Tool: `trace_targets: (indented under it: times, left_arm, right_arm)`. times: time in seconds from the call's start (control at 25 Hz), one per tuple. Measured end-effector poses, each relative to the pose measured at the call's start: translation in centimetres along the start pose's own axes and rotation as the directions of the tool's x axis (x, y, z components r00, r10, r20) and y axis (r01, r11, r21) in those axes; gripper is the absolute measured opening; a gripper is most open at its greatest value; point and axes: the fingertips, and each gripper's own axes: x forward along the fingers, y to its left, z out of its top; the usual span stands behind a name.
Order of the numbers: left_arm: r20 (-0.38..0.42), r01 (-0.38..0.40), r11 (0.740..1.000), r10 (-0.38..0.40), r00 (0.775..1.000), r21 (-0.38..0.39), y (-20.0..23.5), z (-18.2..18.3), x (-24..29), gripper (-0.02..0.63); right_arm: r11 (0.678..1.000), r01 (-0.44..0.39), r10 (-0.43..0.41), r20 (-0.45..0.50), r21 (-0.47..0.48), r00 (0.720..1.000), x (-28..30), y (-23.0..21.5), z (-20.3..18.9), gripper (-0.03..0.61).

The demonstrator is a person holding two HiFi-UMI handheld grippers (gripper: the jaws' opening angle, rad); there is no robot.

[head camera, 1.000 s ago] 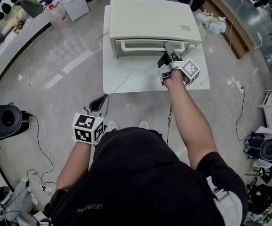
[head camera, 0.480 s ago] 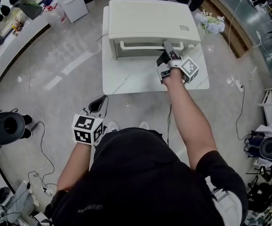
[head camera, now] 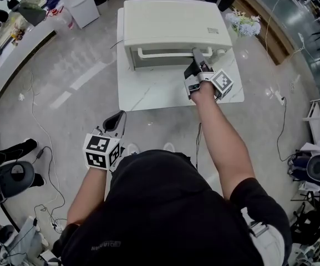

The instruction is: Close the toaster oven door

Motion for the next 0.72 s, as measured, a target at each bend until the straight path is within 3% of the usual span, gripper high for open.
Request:
trace_targets:
  times: [0.32, 0.72]
  left_arm:
    - [0.011, 0.029, 0.999, -0.029, 1.000, 0.025, -1.1, 0.5, 0.4, 0.002]
    - [0.019, 0.069, 0.996, -0.070, 0.997, 0.057, -2.4, 1.7, 1.4, 0.002]
  right_arm:
    - [0.999, 0.028, -0.029, -0.030, -0.042, 0.999, -3.2, -0.6, -0.8, 0.144]
    - [0.982, 0.035, -0.062, -0.141, -0.184, 0.988, -7.9, 1.0, -4.2, 0.144]
